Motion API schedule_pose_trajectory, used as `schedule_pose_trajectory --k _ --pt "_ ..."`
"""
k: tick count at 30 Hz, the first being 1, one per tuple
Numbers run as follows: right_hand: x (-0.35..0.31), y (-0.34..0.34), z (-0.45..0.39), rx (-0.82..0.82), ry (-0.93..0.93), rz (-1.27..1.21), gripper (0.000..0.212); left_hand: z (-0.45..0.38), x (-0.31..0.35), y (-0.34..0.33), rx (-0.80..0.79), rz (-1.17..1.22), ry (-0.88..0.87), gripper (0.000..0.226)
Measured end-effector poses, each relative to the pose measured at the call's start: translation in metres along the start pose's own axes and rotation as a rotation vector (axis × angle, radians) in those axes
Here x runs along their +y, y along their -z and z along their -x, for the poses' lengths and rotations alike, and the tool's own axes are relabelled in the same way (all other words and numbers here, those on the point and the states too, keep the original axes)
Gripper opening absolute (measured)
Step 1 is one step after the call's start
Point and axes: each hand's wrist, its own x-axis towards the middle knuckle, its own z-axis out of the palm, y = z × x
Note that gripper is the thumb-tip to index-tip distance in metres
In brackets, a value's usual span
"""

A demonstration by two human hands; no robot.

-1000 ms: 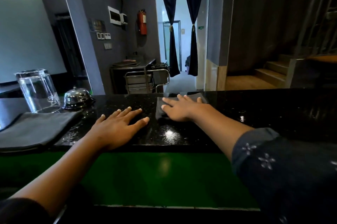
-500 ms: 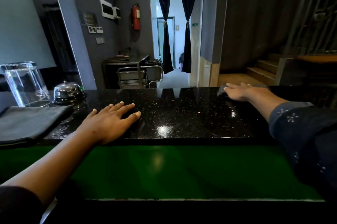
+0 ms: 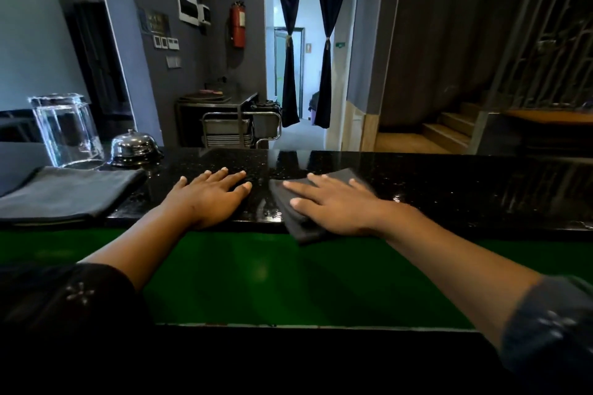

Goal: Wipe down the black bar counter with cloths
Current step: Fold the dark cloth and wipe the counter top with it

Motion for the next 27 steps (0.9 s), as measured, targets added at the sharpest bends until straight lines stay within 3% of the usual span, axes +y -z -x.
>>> schedule_pose_trajectory --k 6,9,14,18,22,27 --pt "0.068 0.012 0.010 0.012 -0.325 0.004 0.052 0.002 0.005 0.000 0.006 0.022 0.006 0.059" --pt "0.058 0.013 -0.017 0.043 -0.421 -0.044 0.055 0.001 0.006 0.003 0.011 0.043 0.009 0.059" --pt "-0.030 0.004 -0.029 0.033 -0.246 -0.051 0.056 0.005 0.006 0.007 -0.030 0.083 -0.020 0.061" --pt "-0.068 -0.004 -0.012 -0.014 -0.079 -0.027 0.054 0.004 -0.012 0.031 -0.052 0.323 -0.002 0.068" --pt "-0.074 -0.002 -0.015 -0.010 -0.139 -0.052 0.055 0.005 -0.063 0.030 -0.025 0.074 0.028 0.074" --pt "-0.114 -0.001 -0.072 -0.007 -0.174 -0.063 0.058 -0.001 -0.076 0.016 -0.013 0.042 0.007 0.068"
